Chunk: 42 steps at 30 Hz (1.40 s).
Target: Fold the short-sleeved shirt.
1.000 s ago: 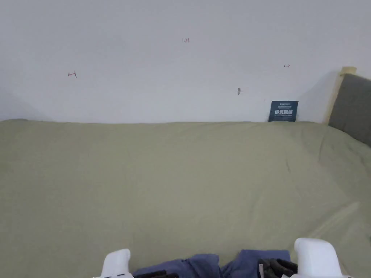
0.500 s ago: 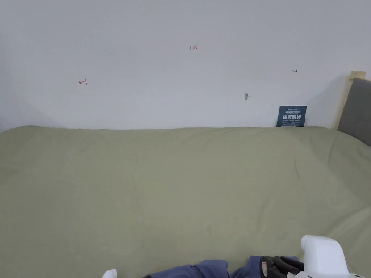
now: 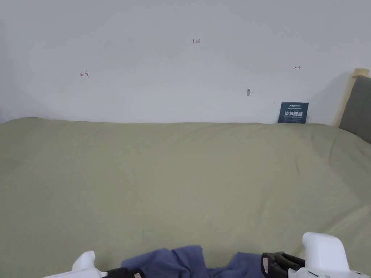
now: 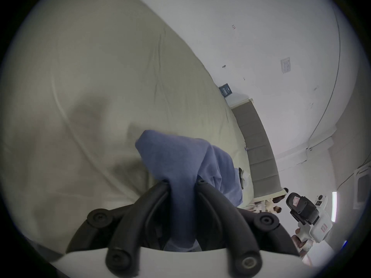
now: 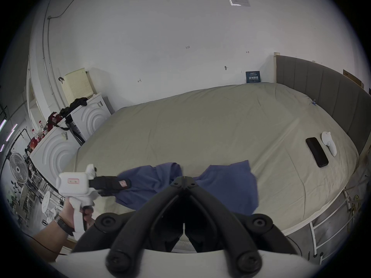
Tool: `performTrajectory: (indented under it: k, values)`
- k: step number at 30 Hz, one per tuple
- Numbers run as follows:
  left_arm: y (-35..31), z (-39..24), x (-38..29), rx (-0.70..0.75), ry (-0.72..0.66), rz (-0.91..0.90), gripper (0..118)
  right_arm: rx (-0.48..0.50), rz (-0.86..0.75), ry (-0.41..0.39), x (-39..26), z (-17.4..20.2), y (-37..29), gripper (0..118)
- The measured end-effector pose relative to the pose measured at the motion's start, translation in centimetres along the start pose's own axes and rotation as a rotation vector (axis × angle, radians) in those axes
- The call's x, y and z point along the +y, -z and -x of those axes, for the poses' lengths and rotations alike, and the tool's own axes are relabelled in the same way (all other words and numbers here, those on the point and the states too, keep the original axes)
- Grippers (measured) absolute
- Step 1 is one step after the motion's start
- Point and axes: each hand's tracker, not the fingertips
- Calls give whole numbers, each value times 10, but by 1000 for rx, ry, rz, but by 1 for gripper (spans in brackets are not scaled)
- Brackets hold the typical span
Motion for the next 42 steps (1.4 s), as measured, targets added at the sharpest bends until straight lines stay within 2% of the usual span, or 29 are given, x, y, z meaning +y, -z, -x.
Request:
performTrajectory:
  k: [3,7,10,12,20,25,29,30,31,32,33,38,42]
  values:
    - [-31,-9,17,120,67,6,13,8,8,-14,1,6,3,1]
    - [-67,-36,29,303,289,-9,13,20,17,-22,2,10,8,1]
    - [-64,-71,20,466,495,12,13,26,24,-30,3,15,10,1]
    - [-47,-94,11,477,551,72,13,30,28,-32,3,16,11,1]
    - [58,-186,-36,346,725,218,13,18,11,-14,2,5,-3,1]
    - [100,-209,-51,210,659,300,13,-1,7,14,-2,-12,-7,1]
    - [126,-218,-51,232,635,292,15,-4,2,39,-6,-21,-11,1]
    - [128,-215,-49,215,599,287,20,-5,3,43,-6,-23,-11,1]
    - [131,-212,-47,183,551,287,31,-7,6,48,-7,-25,-11,1]
    - [131,-210,-44,136,504,300,48,-9,7,54,-8,-27,-11,1]
    - [131,-207,-43,71,457,311,72,-12,9,58,-9,-29,-11,1]
    - [108,-196,-32,-60,411,284,74,-26,19,70,-10,-34,-9,1]
    - [85,-172,-17,-61,453,179,73,-24,7,70,-9,-33,-12,1]
